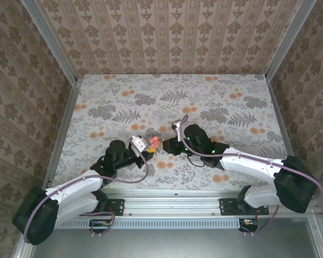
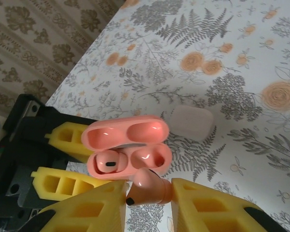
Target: Insert the wireless bluetooth earbuds into the charging case
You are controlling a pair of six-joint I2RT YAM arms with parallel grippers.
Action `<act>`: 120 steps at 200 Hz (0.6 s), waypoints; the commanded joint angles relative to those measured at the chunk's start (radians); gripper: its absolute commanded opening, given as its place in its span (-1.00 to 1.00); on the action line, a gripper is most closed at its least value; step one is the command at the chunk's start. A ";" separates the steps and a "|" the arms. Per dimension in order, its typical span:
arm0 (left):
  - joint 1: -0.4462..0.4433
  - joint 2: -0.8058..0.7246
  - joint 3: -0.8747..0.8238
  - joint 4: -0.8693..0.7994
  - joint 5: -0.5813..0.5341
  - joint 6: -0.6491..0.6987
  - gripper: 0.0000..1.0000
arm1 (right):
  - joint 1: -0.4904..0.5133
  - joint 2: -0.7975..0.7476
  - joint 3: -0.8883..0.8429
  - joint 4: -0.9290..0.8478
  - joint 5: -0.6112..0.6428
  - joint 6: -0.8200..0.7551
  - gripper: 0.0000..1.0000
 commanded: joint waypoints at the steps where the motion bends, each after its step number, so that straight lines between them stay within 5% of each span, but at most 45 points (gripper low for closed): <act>1: 0.003 -0.003 0.031 0.029 0.041 -0.020 -0.94 | 0.004 -0.007 -0.013 0.066 0.040 -0.041 -0.40; 120: 0.001 -0.018 0.055 0.055 0.077 -0.046 -0.94 | 0.005 0.034 -0.023 0.108 0.063 -0.039 -0.40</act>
